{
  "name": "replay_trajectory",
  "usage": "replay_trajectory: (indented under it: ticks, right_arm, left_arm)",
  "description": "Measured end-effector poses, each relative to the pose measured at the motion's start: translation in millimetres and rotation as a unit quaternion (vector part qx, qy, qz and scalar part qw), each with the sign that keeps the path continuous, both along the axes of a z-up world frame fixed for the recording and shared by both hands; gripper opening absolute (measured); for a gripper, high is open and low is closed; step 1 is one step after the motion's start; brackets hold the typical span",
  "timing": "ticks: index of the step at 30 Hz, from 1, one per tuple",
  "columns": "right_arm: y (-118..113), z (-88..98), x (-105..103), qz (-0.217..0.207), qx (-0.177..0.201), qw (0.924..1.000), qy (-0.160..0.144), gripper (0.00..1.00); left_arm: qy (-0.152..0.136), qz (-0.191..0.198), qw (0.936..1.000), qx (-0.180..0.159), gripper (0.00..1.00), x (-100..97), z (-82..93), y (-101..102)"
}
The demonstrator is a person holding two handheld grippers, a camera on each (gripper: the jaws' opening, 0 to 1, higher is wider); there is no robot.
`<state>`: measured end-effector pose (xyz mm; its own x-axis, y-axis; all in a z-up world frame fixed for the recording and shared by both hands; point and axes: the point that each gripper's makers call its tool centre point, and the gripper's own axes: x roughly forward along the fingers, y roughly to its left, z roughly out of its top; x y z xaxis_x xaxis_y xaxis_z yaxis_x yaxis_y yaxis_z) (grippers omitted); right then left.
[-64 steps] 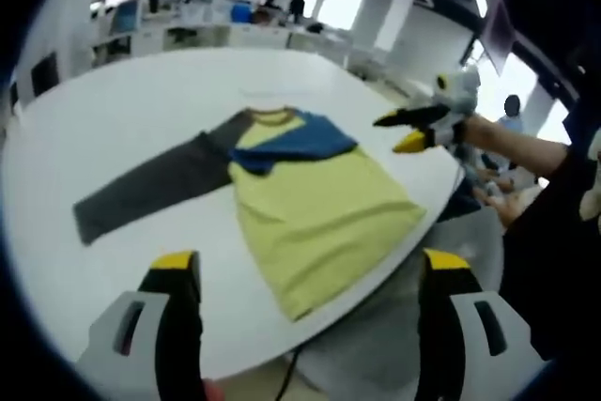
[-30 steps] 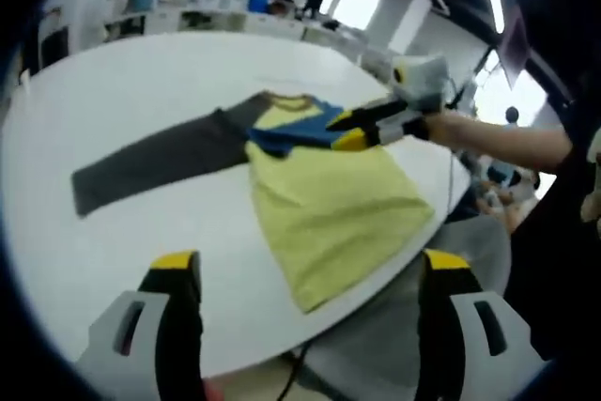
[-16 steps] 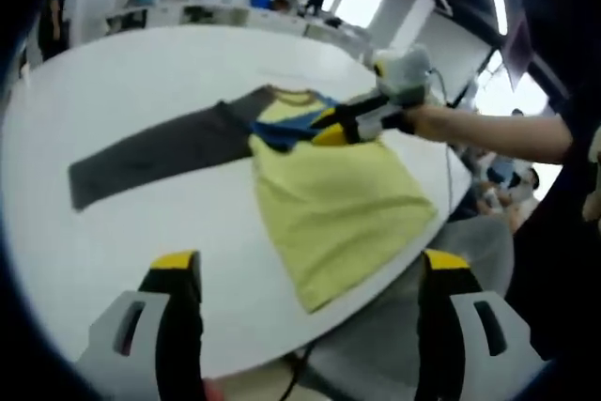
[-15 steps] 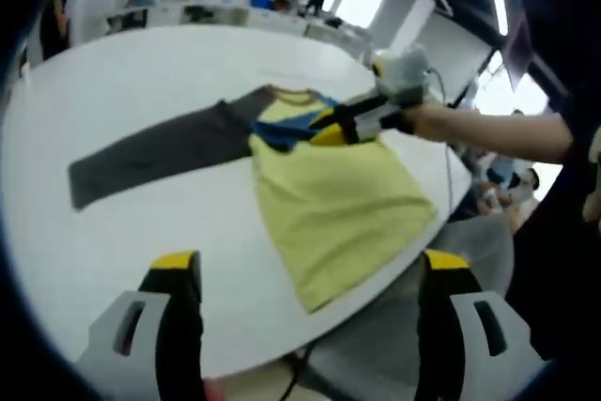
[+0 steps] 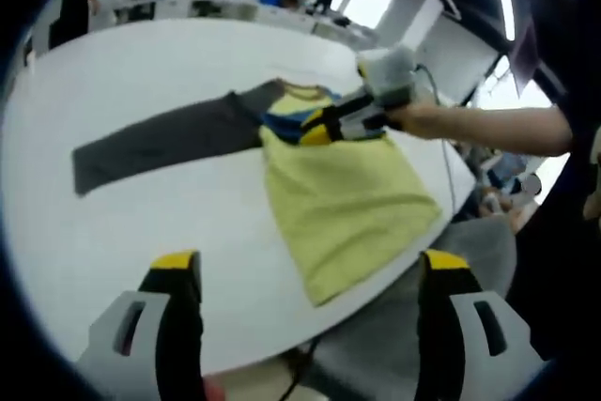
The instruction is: Fold the garment on the visible template until the final outline fits inside the template.
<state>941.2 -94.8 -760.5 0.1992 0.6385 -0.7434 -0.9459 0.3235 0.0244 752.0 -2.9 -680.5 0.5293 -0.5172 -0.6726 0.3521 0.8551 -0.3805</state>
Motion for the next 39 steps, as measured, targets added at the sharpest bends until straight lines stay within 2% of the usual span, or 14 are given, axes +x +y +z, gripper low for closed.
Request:
replay_trajectory:
  ticks: [8, 20, 33, 39]
  right_arm:
    - [-2.5, -11.1, 3.7, 0.006, -0.016, 0.9999, -0.001, 0.13]
    - [-1.9, -12.0, 9.1, 0.007, -0.022, 0.9996, -0.015, 0.04]
    - [15.1, 2.7, -1.1, -0.008, 0.017, 0.9998, -0.001, 0.03]
    - [20.9, 1.4, -6.8, -0.008, 0.017, 0.9998, 0.001, 0.03]
  left_arm:
    - [0.001, 0.001, 1.0000, -0.001, 0.91, 1.6, -2.5, 0.6]
    - [0.004, 0.003, 1.0000, -0.002, 0.91, 2.5, -5.0, 2.2]
    - [0.001, 0.003, 1.0000, -0.001, 0.91, 4.2, -3.5, 1.2]
    - [0.000, 0.003, 1.0000, -0.001, 0.91, 2.5, -2.6, 1.3]
